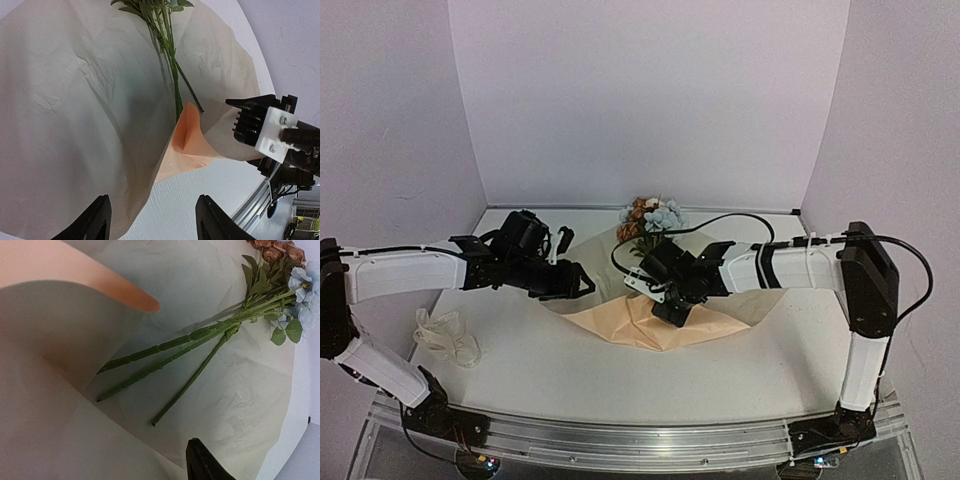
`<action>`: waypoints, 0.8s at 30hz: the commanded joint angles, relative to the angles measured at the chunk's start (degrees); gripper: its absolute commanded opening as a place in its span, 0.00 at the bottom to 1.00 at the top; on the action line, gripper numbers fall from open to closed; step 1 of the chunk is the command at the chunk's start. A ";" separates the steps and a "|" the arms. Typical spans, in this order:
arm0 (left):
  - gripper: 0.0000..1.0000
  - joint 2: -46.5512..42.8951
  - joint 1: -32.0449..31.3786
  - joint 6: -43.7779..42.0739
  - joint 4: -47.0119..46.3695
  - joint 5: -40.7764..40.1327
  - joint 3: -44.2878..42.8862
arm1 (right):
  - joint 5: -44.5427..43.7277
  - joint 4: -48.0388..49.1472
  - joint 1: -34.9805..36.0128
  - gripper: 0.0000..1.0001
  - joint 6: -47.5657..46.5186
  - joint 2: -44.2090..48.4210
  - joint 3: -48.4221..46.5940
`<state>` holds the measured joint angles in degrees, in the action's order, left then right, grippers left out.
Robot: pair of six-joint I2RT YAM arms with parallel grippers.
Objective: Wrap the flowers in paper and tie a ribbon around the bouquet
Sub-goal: Fold the bottom corner of the flattened wrapping paper at the center of the board.
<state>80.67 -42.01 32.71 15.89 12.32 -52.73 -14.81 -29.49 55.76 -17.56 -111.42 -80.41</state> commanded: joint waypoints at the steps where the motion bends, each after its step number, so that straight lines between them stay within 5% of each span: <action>1: 0.56 1.83 -0.35 0.31 -3.64 2.23 0.88 | -3.12 -3.89 -0.92 0.67 2.64 1.43 -2.98; 9: 0.48 4.21 -0.53 0.65 -0.83 -0.62 1.48 | -2.13 -8.23 -1.58 0.93 5.98 8.65 -0.95; 24: 0.49 -4.49 -0.53 -1.27 1.86 -5.01 4.59 | 5.75 -14.19 -8.32 0.98 16.91 8.57 -2.80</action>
<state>82.40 -42.35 33.25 18.10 8.75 -47.84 -12.61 -42.06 50.20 -5.85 -101.14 -81.23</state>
